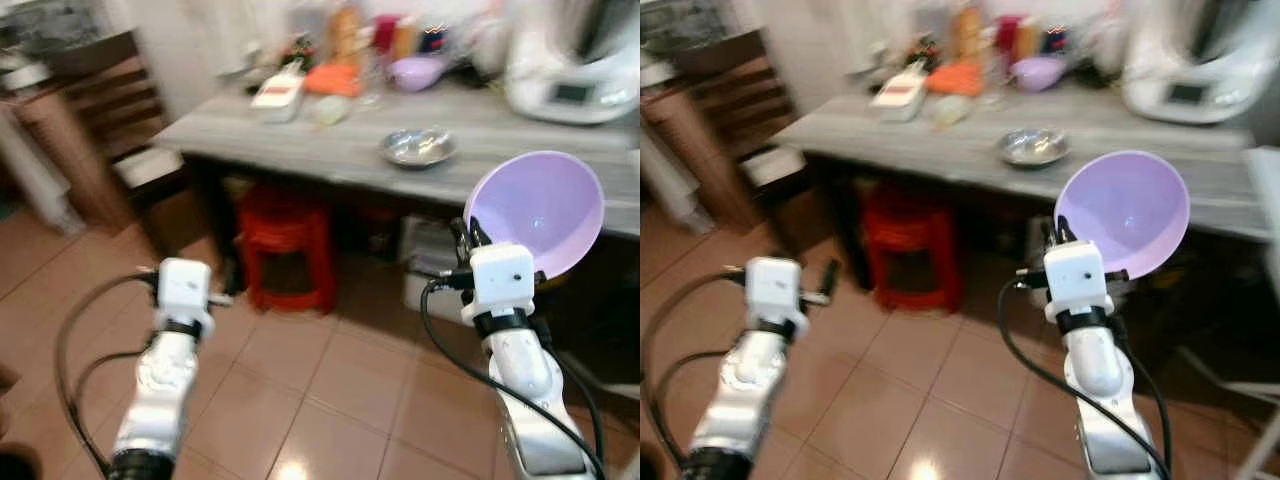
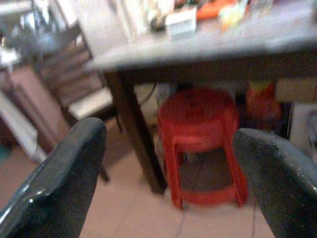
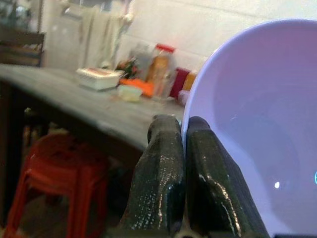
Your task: Setting the table
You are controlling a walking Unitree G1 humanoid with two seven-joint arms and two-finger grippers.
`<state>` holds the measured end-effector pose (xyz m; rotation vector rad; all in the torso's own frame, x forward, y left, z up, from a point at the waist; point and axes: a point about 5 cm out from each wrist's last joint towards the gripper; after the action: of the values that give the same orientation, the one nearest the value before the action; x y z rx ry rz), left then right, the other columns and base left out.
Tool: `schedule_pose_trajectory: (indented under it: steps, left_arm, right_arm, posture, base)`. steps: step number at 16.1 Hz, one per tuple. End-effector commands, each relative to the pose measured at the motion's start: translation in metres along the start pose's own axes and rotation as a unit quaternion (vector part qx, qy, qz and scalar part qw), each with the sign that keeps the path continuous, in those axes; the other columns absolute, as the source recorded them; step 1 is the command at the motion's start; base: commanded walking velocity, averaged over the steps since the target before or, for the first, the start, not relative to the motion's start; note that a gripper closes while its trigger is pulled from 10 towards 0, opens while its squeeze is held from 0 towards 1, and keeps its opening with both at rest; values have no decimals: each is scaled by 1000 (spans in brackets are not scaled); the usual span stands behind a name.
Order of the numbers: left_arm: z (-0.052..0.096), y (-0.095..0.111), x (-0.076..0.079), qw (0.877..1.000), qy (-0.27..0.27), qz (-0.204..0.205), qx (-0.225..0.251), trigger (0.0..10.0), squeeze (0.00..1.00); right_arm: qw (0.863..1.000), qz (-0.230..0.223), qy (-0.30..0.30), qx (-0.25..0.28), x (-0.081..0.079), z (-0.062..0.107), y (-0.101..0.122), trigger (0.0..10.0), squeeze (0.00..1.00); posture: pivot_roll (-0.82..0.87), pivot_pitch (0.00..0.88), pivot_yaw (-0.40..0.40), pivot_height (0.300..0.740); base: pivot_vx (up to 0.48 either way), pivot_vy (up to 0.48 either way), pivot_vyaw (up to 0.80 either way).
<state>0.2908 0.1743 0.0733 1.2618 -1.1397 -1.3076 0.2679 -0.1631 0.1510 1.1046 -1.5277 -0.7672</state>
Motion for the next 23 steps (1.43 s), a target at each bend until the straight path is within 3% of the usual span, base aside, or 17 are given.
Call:
schedule_pose_trajectory:
  steps: [1,4,7,10,13,15,17,18,23]
  left_arm:
    - [1,-9,-7,1000,7,-7,-14,10000,0]
    - [-3,-13,1,1000,-6,8,-16,10000,0]
    - [-26,4,23,998,-63,12,6,10000,0]
    - [-42,16,40,993,-114,13,17,10000,0]
    - [-39,7,61,988,-155,15,1,10000,0]
    - [-34,-2,65,989,-143,29,-9,10000,0]
    - [-25,-14,58,991,-125,37,-22,10000,0]
    - [-21,-21,52,992,-120,31,-28,10000,0]
    - [-8,-50,18,995,-47,5,-89,10000,0]
  right_arm:
    - [1000,-7,-1,0,-5,-2,-1,10000,0]
    - [998,-23,-53,-37,3,4,-17,10000,0]
    - [991,-7,-121,-52,24,16,-23,10000,0]
    - [986,21,-155,-66,38,29,-24,10000,0]
    - [983,27,-158,-87,40,41,-28,10000,0]
    - [988,29,-129,-84,36,41,-30,10000,0]
    - [991,50,-91,-85,29,33,-34,10000,0]
    - [993,29,-84,-80,27,26,-32,10000,0]
    - [998,10,-11,-63,2,8,-34,10000,0]
  posture:
    - [-30,0,32,740]
    - [-56,0,67,740]
    - [-141,0,150,740]
    - [-215,0,160,740]
    - [-247,0,124,740]
    - [-230,0,127,740]
    - [-200,0,104,740]
    - [-176,0,92,740]
    - [-97,0,52,740]
  base:
    - [0,0,800]
    - [0,0,190]
    - [0,0,0]
    - [0,0,0]
    - [0,0,0]
    - [0,0,0]
    - [0,0,400]
    - [0,0,800]
    - [0,0,800]
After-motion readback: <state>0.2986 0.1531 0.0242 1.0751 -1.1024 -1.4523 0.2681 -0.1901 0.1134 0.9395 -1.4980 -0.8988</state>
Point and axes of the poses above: a point about 5 cm out from each wrist's last joint towards the gripper, its own z axis pointing back from the gripper into the wrist, its own y axis along the axis of the wrist's last joint, x = y × z, and after that the axes turned 4 degrees about z, right-handed
